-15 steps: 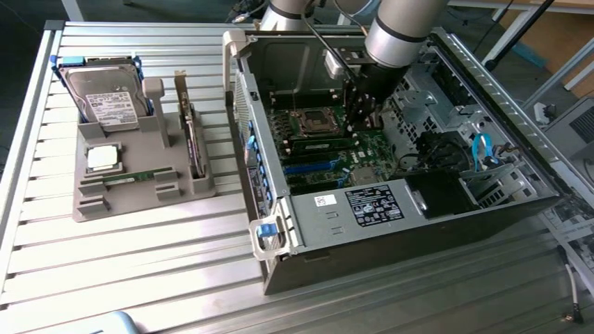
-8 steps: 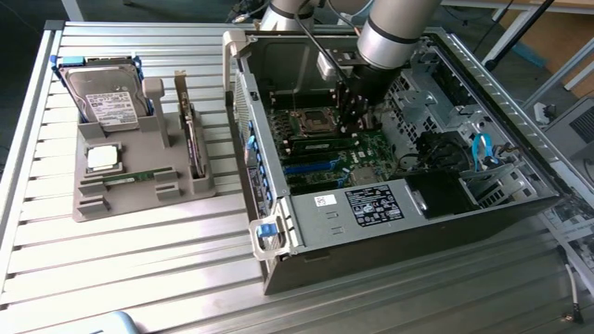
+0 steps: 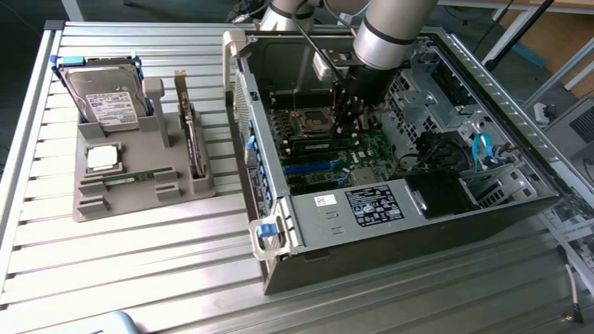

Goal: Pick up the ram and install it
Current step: 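Press down the ram until it locks into place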

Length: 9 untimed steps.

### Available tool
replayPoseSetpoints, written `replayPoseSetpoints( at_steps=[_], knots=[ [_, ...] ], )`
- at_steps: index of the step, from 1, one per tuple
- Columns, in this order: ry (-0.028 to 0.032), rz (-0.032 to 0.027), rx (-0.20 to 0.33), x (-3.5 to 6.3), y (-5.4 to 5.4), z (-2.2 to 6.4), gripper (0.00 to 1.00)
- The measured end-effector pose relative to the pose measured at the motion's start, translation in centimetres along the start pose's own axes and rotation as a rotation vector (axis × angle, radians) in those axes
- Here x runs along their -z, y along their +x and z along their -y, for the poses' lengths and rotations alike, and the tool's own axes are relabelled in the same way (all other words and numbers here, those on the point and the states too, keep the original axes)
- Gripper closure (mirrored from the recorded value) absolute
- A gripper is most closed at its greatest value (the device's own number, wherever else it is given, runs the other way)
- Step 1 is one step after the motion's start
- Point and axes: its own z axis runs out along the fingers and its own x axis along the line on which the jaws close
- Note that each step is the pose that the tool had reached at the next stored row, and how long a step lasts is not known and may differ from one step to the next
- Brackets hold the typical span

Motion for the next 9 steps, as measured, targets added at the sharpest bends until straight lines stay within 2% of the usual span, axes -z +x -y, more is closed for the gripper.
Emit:
replayPoseSetpoints(
  at_steps=[5, 9],
  knots=[
    [-0.0026, 0.0000, 0.000, -0.05, 0.00, -0.43, 0.89],
    [-0.0026, 0.0001, 0.000, -0.05, 0.00, -0.44, 0.89]
  ],
)
